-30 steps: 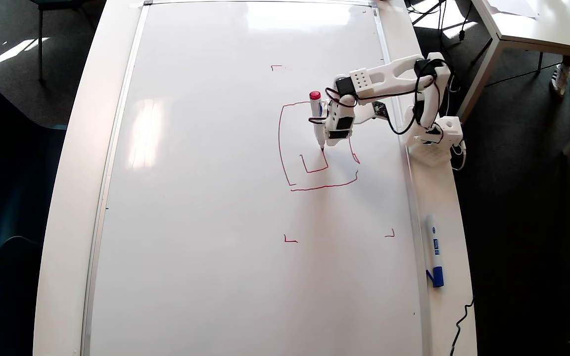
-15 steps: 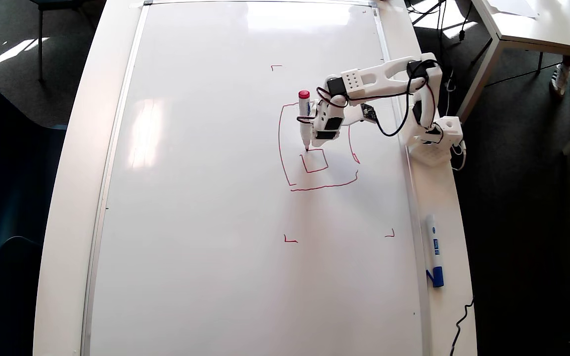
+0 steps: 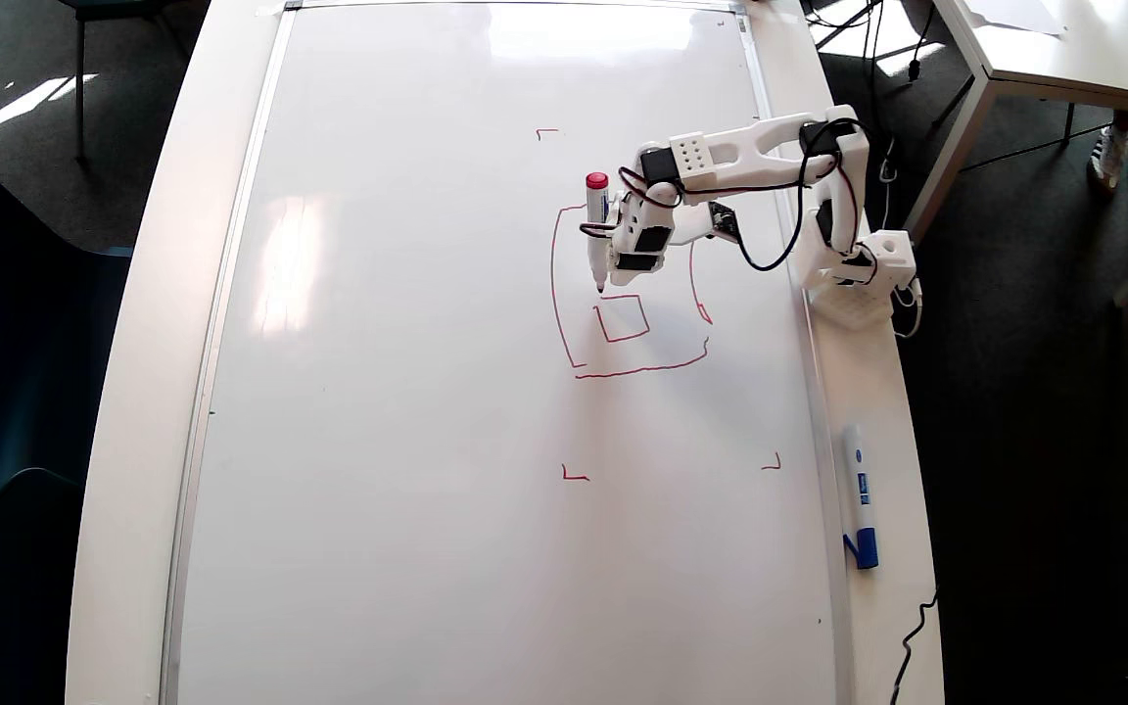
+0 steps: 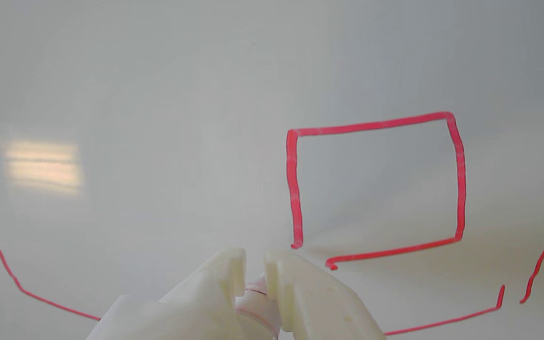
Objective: Draw on a whiteboard a robot head using a pen attached to the gripper
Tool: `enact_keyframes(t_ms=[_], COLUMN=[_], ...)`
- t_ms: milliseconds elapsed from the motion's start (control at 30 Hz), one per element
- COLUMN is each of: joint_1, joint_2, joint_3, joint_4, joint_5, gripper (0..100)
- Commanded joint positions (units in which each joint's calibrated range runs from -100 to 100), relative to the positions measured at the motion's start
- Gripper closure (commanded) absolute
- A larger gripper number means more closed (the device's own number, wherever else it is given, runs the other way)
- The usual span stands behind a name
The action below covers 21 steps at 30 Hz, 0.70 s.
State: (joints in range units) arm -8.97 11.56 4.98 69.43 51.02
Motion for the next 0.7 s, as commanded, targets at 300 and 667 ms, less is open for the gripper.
enact_keyframes(t_ms=[300, 667], joint_1=[5.2, 7.4], joint_2=[-7.1, -5.6], joint_3=[-3.3, 0.8], joint_4=[4.7, 4.5], joint_5=[1.9, 2.4], gripper=[99, 99])
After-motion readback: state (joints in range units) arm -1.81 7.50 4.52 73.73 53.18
